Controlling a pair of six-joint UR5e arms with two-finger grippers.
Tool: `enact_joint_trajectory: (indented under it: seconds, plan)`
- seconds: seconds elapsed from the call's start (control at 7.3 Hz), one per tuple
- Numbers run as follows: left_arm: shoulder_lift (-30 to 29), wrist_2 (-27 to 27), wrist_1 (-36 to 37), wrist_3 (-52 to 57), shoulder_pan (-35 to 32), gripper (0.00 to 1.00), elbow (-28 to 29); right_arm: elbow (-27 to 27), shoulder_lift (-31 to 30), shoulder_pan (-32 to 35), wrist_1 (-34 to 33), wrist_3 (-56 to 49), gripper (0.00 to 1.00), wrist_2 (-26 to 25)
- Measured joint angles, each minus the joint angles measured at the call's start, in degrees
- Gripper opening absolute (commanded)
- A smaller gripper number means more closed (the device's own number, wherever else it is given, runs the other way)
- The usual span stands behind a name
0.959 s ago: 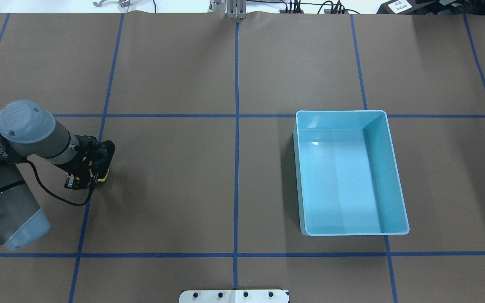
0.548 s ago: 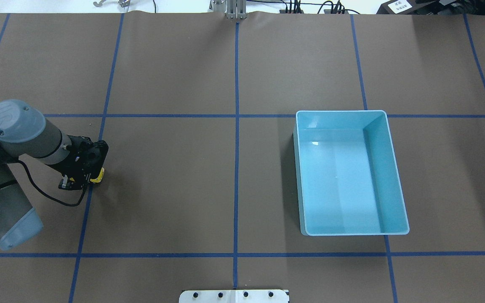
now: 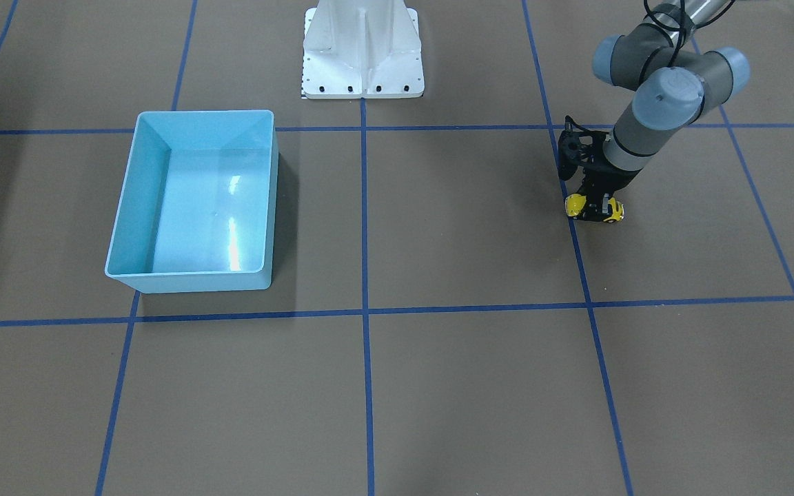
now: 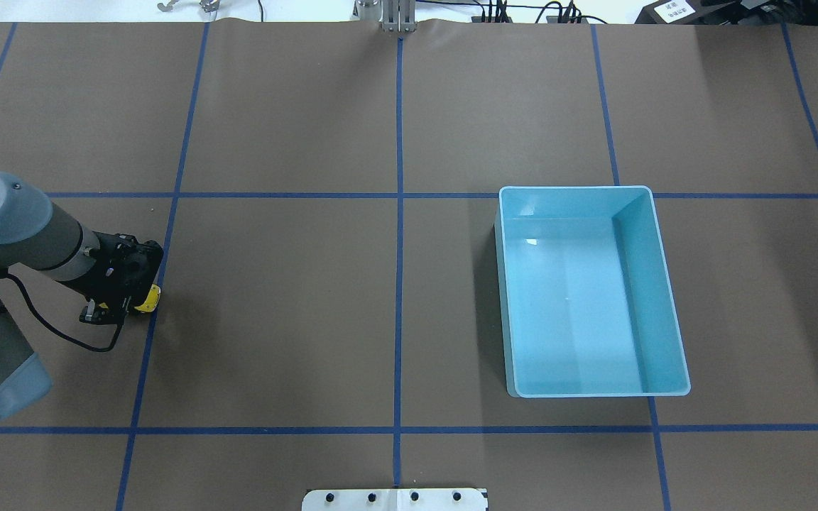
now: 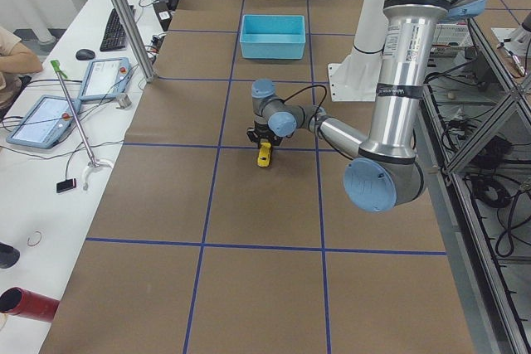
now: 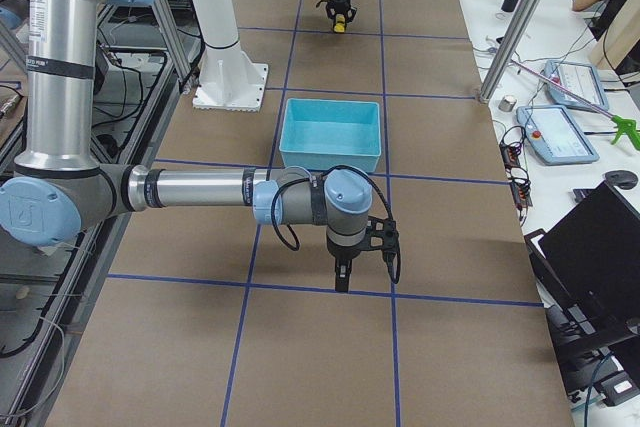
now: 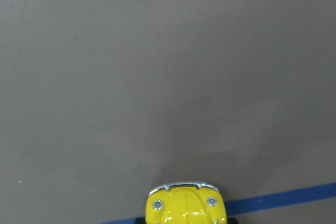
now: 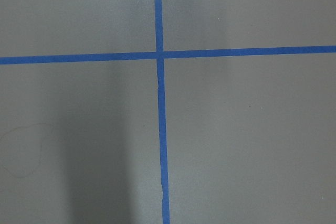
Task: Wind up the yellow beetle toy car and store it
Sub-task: 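Pull the car back again toward the robot with the left gripper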
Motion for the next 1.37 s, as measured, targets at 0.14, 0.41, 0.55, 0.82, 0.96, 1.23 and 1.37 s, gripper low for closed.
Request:
enact_joint_trajectory:
  seconds: [0.14,0.41,0.55,0.82,0.96,1.23,1.37]
  plan:
    - [0.25,-0.22,-0.19,0.54,-0.35,0.06,0.03,0.0,0.0,0.0,0.01,0.0,1.0,0.0]
    - [0.64,-0.97,-0.47,1.46,-0.98,0.06,0.16,0.0,0.0,0.0,-0.03,0.0,1.0,-0.02]
    - [1.15,-1.19,-0.97,1.78,-1.24,0.06,0.28,0.0,0.0,0.0,-0.02,0.0,1.0,-0.04]
    - [2.13,-1.62,-2.33,2.13,-1.49,0.06,0.55,0.0,0.0,0.0,0.02,0.0,1.0,-0.03]
    - [2.84,-2.06,-2.89,2.61,-1.75,0.06,0.58,0.0,0.0,0.0,-0.01,0.0,1.0,-0.06]
    - [4.13,-2.92,-4.11,3.6,-2.3,0.06,0.73,0.0,0.0,0.0,-0.03,0.0,1.0,-0.03]
    - [4.77,-3.08,-4.96,4.02,-2.54,0.06,0.83,0.0,0.0,0.0,-0.04,0.02,1.0,-0.03]
